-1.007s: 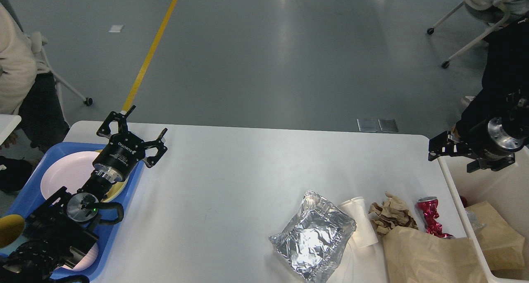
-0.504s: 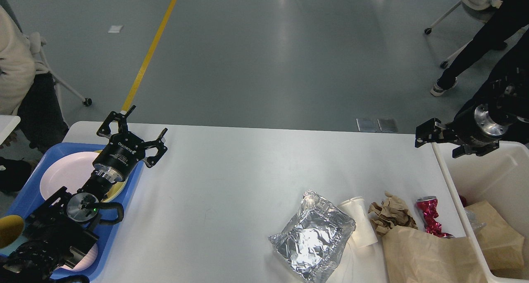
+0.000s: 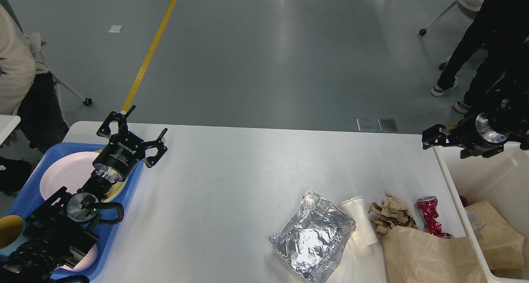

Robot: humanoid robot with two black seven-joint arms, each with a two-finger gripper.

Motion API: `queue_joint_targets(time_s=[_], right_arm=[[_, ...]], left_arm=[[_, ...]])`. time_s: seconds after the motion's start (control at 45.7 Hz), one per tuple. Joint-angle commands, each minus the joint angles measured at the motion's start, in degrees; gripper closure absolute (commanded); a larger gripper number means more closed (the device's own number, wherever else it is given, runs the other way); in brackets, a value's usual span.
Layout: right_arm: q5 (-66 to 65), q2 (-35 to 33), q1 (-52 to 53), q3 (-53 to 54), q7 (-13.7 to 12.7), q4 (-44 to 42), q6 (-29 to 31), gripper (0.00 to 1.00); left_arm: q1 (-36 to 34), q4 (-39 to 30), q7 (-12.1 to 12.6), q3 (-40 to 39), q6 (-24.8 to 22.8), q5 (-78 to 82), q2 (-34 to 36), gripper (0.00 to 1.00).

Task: Tidy desktop
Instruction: 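Lower the right gripper toward the red wrapper beside the bin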

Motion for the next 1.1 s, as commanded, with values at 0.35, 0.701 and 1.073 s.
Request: queue_joint_targets(time_s=[0.35, 0.701, 1.073], right_arm=[[1.7, 3.9, -10.1, -0.1, 0.0, 0.9, -9.9, 0.02], [1.8, 4.1, -14.4, -0.1, 0.0, 0.6, -15.7, 0.02], [3.1, 3.9, -17.3, 0.1, 0.0, 0.7, -15.8, 0.02]], left_arm=[[0.0, 0.0, 0.1, 0.0, 0.0, 0.0, 0.0, 0.03], [0.0, 0.0, 0.1, 0.0, 0.0, 0.0, -0.1, 0.03], [0.0, 0.0, 0.0, 0.0, 0.0, 0.0, 0.0, 0.03]])
